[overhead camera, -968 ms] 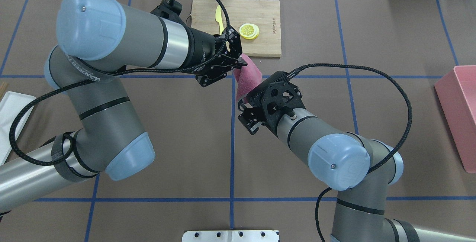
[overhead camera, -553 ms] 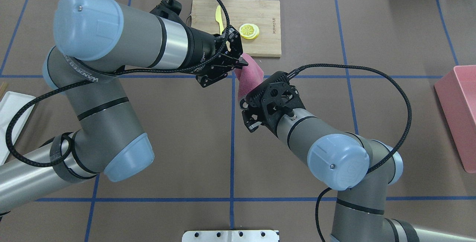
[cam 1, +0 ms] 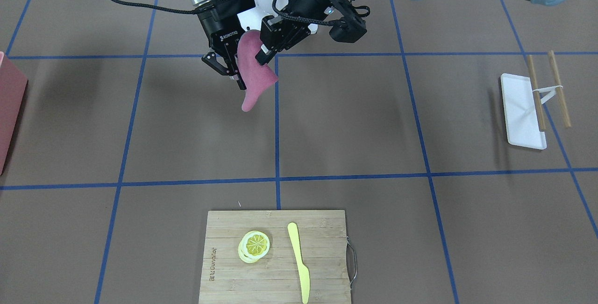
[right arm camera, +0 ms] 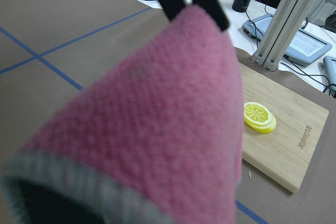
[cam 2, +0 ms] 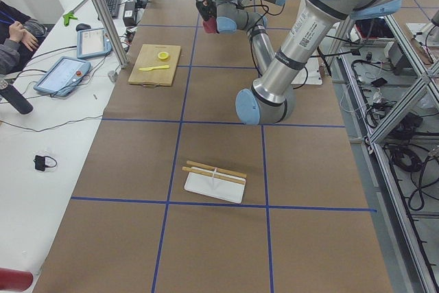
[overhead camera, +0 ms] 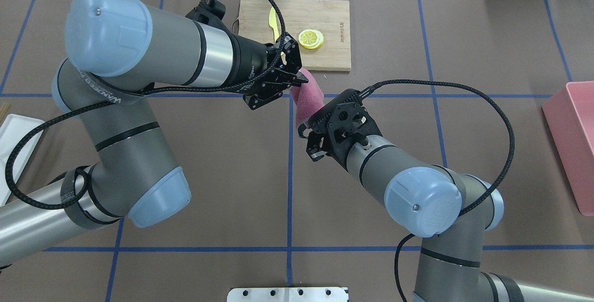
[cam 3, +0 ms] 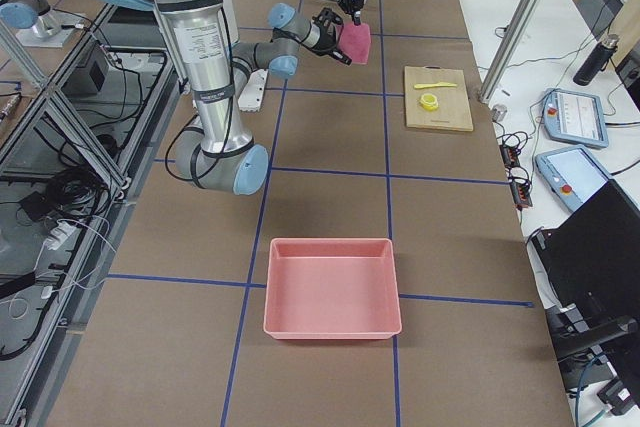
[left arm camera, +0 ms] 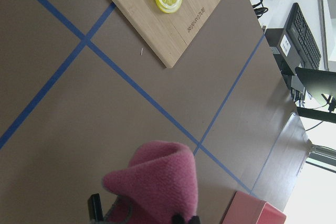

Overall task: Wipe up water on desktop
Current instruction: 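Grasp the pink cloth with the right gripper from the left gripper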

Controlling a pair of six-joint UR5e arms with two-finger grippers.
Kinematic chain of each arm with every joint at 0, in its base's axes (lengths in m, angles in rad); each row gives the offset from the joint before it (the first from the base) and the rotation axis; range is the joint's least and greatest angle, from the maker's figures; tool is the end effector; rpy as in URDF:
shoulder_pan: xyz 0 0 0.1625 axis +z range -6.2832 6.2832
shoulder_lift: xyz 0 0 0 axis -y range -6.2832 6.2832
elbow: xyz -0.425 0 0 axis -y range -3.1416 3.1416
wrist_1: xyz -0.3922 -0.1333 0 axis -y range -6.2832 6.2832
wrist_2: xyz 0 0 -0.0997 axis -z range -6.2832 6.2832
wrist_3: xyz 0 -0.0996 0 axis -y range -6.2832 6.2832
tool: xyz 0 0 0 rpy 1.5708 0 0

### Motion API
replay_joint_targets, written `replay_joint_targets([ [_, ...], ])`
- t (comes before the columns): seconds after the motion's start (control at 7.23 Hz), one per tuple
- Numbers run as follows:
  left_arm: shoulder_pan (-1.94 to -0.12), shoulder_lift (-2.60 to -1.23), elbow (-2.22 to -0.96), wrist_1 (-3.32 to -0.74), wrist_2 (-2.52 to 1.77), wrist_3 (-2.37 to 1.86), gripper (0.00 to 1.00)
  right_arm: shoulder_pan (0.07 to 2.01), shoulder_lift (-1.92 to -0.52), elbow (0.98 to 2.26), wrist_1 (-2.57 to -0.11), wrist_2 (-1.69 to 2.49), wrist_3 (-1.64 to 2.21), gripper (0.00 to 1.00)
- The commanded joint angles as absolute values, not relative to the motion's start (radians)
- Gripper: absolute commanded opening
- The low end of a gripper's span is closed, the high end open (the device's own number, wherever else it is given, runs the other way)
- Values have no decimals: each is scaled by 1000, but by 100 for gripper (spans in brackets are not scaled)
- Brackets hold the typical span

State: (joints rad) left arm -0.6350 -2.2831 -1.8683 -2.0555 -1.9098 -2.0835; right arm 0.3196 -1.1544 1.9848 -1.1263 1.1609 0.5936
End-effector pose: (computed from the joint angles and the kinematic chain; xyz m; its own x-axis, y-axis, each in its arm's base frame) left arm 0.4137 -0.4293 0.0598 -0.0900 -0.5083 -0.8565 0.2850 0.8108 -0.5112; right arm -0.4706 -0.3380 0.1929 0.6937 -0.5712 0.4387 -0.1341 0.4960 0.8579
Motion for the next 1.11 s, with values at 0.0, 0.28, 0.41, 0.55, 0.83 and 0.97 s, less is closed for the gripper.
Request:
replay_joint_targets([
  [0.0,-635,-2281,-1868,-2056,-1910,-2079,0,321,-1157,1985,-1127,1160,595,0],
  [0.28,-635,-2280,-1868,-2056,-1910,-2072,0,322,-1155,1986,-1127,1161,624,0],
  [0.41,-637,-2276,-1868,-2056,-1910,-2056,0,322,-1155,1987,-1126,1160,626,0],
  [0.55,-640,-2272,-1868,-2056,-1910,-1995,10,327,-1154,1988,-1124,1161,626,0],
  [0.83,-644,-2196,-1902,-2056,-1908,-1887,98,342,-1154,1987,-1101,1163,632,0],
  [0.97,-653,-2172,-1907,-2056,-1910,-1821,98,353,-1154,1987,-1101,1163,652,0],
])
